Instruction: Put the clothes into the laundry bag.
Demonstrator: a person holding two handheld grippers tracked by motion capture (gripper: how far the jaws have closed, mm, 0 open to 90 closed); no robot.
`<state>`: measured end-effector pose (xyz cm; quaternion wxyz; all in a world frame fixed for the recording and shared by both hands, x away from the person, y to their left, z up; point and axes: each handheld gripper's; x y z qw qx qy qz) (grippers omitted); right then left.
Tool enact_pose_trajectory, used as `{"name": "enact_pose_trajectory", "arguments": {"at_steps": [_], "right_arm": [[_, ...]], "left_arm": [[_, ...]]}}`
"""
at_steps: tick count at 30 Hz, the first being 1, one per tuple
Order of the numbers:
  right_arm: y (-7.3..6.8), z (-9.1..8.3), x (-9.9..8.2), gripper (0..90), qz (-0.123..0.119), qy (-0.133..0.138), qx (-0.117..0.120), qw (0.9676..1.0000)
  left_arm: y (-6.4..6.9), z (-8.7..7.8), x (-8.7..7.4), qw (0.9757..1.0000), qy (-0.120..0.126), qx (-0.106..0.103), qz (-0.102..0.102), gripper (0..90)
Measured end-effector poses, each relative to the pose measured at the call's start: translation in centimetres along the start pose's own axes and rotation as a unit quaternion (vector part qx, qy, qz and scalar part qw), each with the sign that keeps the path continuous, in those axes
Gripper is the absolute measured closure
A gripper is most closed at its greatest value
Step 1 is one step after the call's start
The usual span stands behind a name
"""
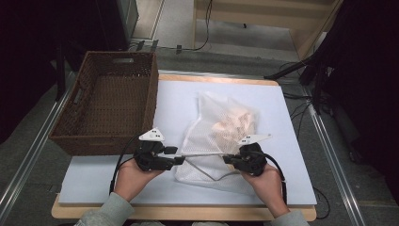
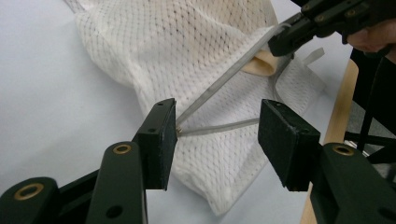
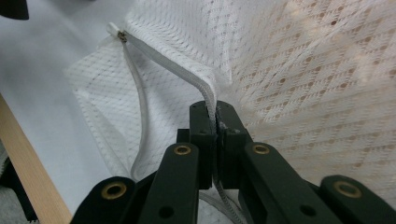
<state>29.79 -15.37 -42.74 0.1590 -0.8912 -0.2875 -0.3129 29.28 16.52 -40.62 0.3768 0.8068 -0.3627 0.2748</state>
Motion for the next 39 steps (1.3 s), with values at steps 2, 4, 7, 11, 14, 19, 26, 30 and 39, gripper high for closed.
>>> {"name": "enact_pose_trajectory", "arguments": {"at_steps": [2,4,7,11,14,19,26,30,39], "right_arm": [[-0.4,0.3,-0.1,87.9,-0.002,-0.006,-0.002,1.0],[-0.9,0.8,-0.3,88.0,-0.008,-0.016,-0.001,0.9998],[-1.4,1.9,-0.4,87.8,-0.018,-0.029,-0.002,0.9994],[-1.5,2.8,-0.5,87.2,-0.023,-0.035,-0.008,0.9991],[-1.5,3.4,-0.7,85.4,-0.025,-0.042,-0.006,0.9988],[-1.4,3.5,-1.0,83.5,-0.034,-0.051,0.0,0.9981],[-1.2,3.9,-0.9,74.4,-0.03,-0.048,0.021,0.9982],[-0.8,3.2,-0.5,67.0,-0.03,-0.029,0.021,0.9989],[-0.6,0.4,0.8,51.3,-0.024,0.026,0.021,0.9991]], "left_arm": [[-0.2,0.2,0.2,1.0,-0.002,0.001,0.002,45.8],[-0.4,0.4,0.3,1.0,0.0,-0.002,-0.001,43.7],[-0.6,0.5,0.4,1.0,0.001,-0.001,0.001,42.8],[-1.0,0.7,0.6,1.0,0.002,-0.001,0.003,41.4],[-1.2,0.8,0.5,0.9999,0.003,0.006,0.008,38.7],[-1.6,0.9,0.5,0.9999,0.004,0.007,0.006,35.4],[-2.0,0.9,0.5,0.9999,-0.013,0.005,-0.007,33.2],[-2.0,0.9,0.5,0.9999,-0.014,0.003,-0.007,33.4],[-2.0,0.6,0.5,0.9998,-0.019,-0.005,-0.007,34.5]]}}
Point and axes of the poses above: each handheld gripper's, and its own axes: z roughly forward along the jaws, x roughly out of its top, y roughly to its right, and after that the axes turned 11 degrees about -x, right-handed
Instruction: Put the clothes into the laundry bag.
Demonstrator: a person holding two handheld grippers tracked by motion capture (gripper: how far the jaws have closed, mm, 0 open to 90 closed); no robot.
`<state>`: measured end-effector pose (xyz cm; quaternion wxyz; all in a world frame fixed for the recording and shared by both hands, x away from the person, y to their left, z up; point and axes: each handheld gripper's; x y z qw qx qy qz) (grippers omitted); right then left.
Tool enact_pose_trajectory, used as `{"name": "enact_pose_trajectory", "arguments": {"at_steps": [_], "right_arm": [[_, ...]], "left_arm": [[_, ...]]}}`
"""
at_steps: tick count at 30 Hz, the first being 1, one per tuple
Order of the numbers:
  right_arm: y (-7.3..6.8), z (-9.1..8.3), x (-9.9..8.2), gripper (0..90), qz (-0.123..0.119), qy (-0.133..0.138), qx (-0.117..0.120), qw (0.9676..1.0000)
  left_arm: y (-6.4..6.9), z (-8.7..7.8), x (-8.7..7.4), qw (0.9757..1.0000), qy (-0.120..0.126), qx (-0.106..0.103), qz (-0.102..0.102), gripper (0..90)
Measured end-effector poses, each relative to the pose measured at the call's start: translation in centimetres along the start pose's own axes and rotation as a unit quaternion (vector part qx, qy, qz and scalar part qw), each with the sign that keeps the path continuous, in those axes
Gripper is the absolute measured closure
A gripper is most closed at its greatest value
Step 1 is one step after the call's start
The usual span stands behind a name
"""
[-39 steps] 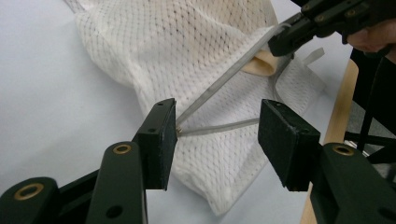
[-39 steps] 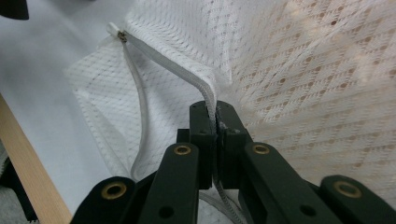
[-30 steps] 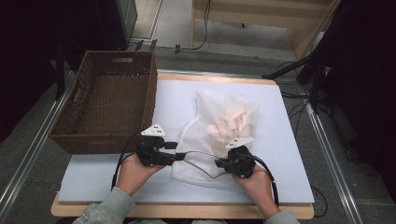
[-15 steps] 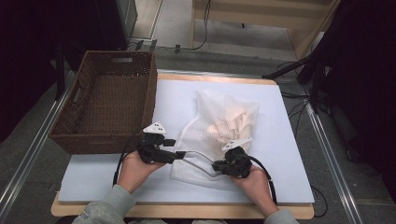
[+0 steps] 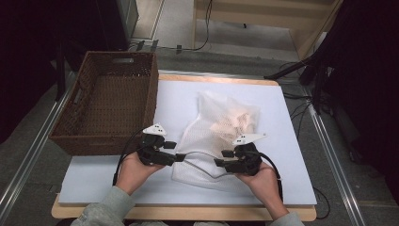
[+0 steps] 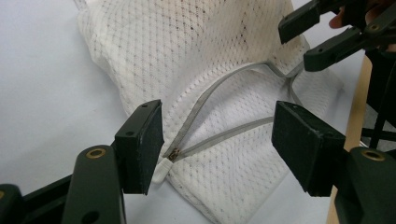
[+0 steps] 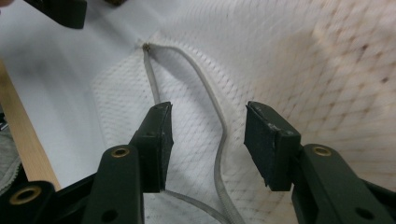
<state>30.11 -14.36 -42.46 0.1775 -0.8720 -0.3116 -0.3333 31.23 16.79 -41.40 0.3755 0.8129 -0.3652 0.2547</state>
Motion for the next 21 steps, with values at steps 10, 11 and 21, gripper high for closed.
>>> {"name": "enact_pose_trajectory", "arguments": {"at_steps": [10,11,21], "right_arm": [[-0.1,0.1,0.9,48.3,-0.009,0.004,0.006,0.9999],[-0.2,0.2,1.0,48.1,-0.009,0.0,0.005,1.0],[-0.9,1.1,2.0,47.6,-0.027,0.001,0.017,0.9995]], "left_arm": [[-0.1,-0.5,-0.5,0.9999,-0.005,-0.004,-0.011,35.6],[-0.1,-0.6,-0.5,0.9999,-0.006,-0.003,-0.013,35.6],[0.0,-1.6,-1.5,0.9996,0.0,0.009,-0.025,36.2]]}}
Point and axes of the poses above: each handheld gripper's, and its own axes: z roughly forward along the jaws, x roughly out of its top, y roughly to its right, and after that the axes turned 11 degrees about -x, right-handed
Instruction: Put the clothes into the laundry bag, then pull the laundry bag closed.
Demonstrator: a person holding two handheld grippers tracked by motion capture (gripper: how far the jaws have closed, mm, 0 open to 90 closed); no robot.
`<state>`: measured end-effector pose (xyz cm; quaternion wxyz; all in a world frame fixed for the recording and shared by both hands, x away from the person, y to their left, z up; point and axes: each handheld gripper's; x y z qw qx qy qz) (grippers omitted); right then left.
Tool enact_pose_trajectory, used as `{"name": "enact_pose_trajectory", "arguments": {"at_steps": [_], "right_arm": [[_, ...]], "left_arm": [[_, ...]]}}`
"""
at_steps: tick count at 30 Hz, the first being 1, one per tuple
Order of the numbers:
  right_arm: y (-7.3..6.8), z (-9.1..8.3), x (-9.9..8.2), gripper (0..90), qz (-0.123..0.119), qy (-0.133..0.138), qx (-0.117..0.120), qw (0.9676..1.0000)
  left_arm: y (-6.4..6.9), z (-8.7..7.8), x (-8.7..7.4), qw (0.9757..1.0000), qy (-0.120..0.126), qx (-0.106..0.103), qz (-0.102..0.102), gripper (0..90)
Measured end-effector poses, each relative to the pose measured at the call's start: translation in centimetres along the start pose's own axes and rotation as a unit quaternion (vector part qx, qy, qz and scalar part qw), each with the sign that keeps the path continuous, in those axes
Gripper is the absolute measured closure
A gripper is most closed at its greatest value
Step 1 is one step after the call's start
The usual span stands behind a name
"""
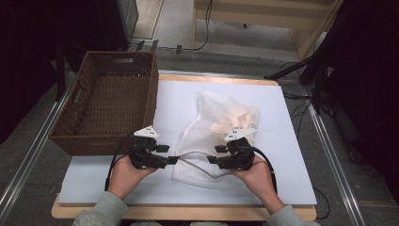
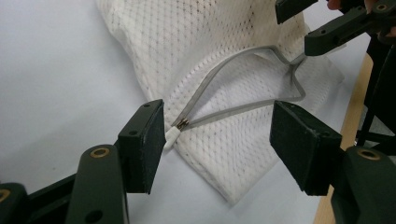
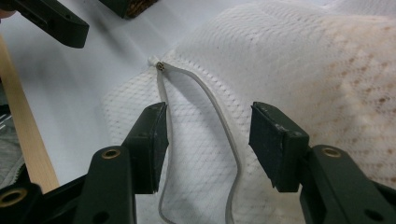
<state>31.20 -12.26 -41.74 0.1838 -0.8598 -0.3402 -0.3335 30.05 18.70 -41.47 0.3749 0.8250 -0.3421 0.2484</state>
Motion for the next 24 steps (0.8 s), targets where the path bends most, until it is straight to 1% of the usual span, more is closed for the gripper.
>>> {"name": "enact_pose_trajectory", "arguments": {"at_steps": [5,9,15,23,24], "right_arm": [[-0.2,0.4,0.5,47.5,-0.008,0.0,0.007,0.9999],[-0.4,0.7,0.9,47.5,-0.009,-0.003,0.011,0.9999],[-0.6,1.2,1.5,48.5,-0.017,-0.004,0.017,0.9997],[-1.0,1.7,2.1,49.1,-0.025,-0.003,0.022,0.9994],[-1.2,1.9,2.4,49.9,-0.029,-0.004,0.023,0.9993]], "left_arm": [[0.1,-0.5,-0.6,1.0,0.0,0.009,-0.005,36.2],[0.2,-0.8,-1.0,0.9999,0.005,0.01,-0.011,36.2],[0.2,-1.2,-1.5,0.9998,0.005,0.014,-0.016,37.0],[0.3,-1.8,-2.0,0.9995,0.013,0.02,-0.022,37.0],[0.2,-1.9,-2.1,0.9993,0.016,0.023,-0.023,37.0]]}}
Point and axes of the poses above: each handheld gripper's, and its own axes: z roughly forward along the jaws, x roughly out of its top, y roughly to its right, and after that the axes turned 11 degrees about -x, right-handed
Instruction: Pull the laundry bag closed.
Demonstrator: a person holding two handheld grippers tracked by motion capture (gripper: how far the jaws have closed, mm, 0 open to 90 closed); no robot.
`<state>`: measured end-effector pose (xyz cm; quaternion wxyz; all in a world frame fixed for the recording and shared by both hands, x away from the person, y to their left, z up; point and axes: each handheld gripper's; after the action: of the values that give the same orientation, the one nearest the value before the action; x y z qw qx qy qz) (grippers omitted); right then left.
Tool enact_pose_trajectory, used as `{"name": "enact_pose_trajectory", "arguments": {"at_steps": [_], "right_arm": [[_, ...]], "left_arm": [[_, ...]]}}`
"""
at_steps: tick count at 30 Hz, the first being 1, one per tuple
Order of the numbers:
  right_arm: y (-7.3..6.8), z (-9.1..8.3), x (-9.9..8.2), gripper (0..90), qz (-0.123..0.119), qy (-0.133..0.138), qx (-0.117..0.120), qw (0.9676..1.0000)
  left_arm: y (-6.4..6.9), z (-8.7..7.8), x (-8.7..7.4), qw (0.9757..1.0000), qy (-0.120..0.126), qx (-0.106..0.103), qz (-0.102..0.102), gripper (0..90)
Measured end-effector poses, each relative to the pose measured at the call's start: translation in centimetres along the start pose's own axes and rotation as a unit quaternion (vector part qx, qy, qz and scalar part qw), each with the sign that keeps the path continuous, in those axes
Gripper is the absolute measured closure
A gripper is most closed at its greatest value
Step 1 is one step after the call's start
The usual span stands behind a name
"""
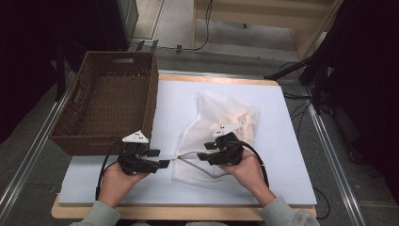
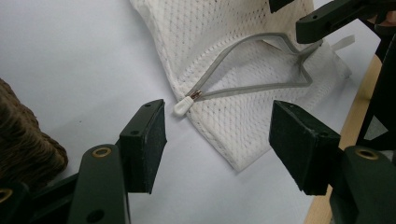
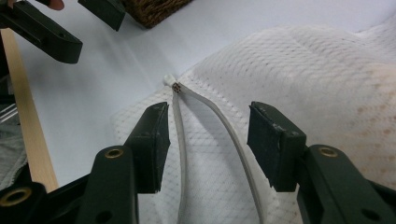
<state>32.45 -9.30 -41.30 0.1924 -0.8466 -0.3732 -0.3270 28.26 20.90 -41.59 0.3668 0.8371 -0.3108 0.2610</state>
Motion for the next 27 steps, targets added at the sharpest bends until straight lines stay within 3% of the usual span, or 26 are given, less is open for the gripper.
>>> {"name": "enact_pose_trajectory", "arguments": {"at_steps": [16,24,27], "right_arm": [[-1.4,2.2,1.6,53.0,-0.023,-0.01,0.01,0.9996],[-1.8,4.8,2.1,53.8,-0.029,-0.025,0.014,0.9992],[-1.8,5.5,2.1,54.3,-0.028,-0.03,0.018,0.999]], "left_arm": [[-0.3,-0.7,-0.5,0.9998,0.012,0.009,-0.01,37.0],[-0.4,-1.2,-0.8,0.9996,0.019,0.018,-0.013,37.0],[-0.4,-1.3,-0.9,0.9995,0.026,0.015,-0.01,41.6]]}}
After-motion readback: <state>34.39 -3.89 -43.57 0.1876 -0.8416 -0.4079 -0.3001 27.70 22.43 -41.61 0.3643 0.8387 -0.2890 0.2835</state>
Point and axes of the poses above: each handheld gripper's, and its own axes: z roughly forward along the jaws, x roughly out of its top, y roughly to its right, and after that the axes turned 11 degrees about -x, right-handed
